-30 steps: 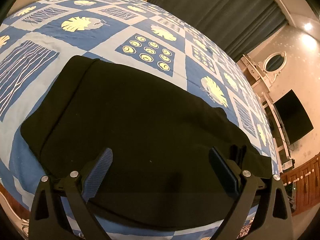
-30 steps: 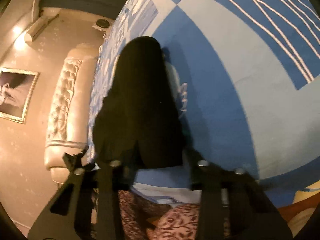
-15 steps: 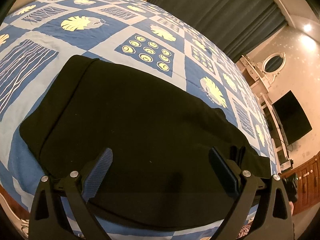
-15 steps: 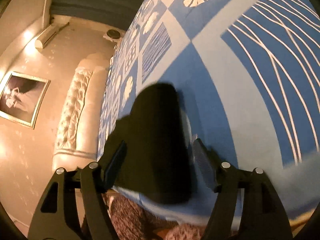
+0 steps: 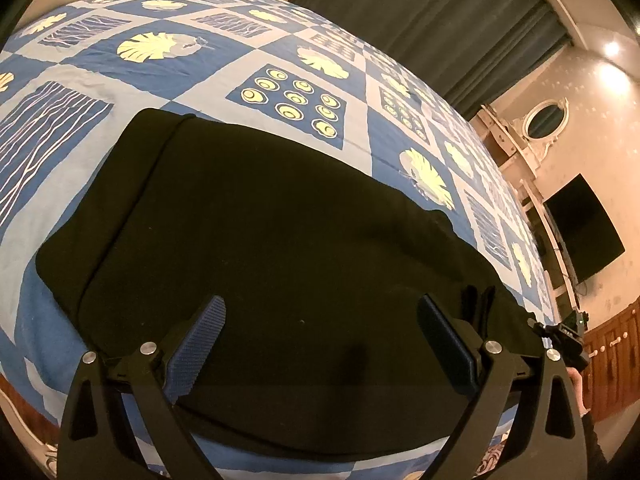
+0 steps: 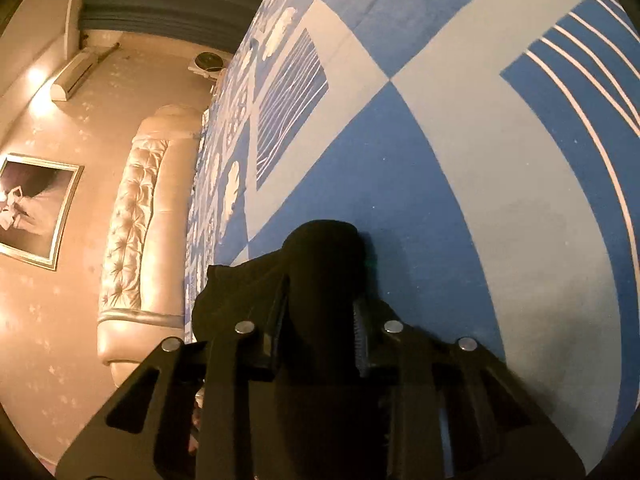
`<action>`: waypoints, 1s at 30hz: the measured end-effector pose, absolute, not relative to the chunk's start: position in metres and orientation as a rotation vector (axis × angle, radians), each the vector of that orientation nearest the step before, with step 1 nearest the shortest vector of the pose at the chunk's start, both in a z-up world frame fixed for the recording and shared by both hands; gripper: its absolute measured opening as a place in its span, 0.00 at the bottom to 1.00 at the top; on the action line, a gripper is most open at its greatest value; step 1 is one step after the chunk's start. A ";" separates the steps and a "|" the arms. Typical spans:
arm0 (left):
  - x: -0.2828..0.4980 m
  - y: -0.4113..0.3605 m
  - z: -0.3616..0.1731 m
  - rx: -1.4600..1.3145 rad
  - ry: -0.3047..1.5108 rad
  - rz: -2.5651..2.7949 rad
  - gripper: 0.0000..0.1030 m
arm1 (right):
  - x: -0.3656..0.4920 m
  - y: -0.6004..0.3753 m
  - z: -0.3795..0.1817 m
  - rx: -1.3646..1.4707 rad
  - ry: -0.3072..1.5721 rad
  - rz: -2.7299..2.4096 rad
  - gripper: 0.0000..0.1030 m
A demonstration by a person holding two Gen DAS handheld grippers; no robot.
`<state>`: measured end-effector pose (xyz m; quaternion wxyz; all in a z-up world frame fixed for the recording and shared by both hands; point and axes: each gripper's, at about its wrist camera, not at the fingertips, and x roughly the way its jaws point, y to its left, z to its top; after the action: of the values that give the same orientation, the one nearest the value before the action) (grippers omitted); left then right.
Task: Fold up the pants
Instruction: 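Tuck the gripped edge onto the folded stack with the right tool and release, then grasp the edge of the folded pants with the left tool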
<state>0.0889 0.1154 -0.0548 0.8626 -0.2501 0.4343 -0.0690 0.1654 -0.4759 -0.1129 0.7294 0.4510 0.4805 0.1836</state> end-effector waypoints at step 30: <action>0.089 0.198 -0.041 -0.604 0.926 -0.126 0.93 | 0.042 -0.309 -0.019 0.281 0.899 0.283 0.76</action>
<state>0.0886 0.1979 -0.0407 0.8491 -0.2867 0.4397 -0.0598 0.0423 -0.3088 -0.0194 0.8816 0.1349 0.4315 0.1358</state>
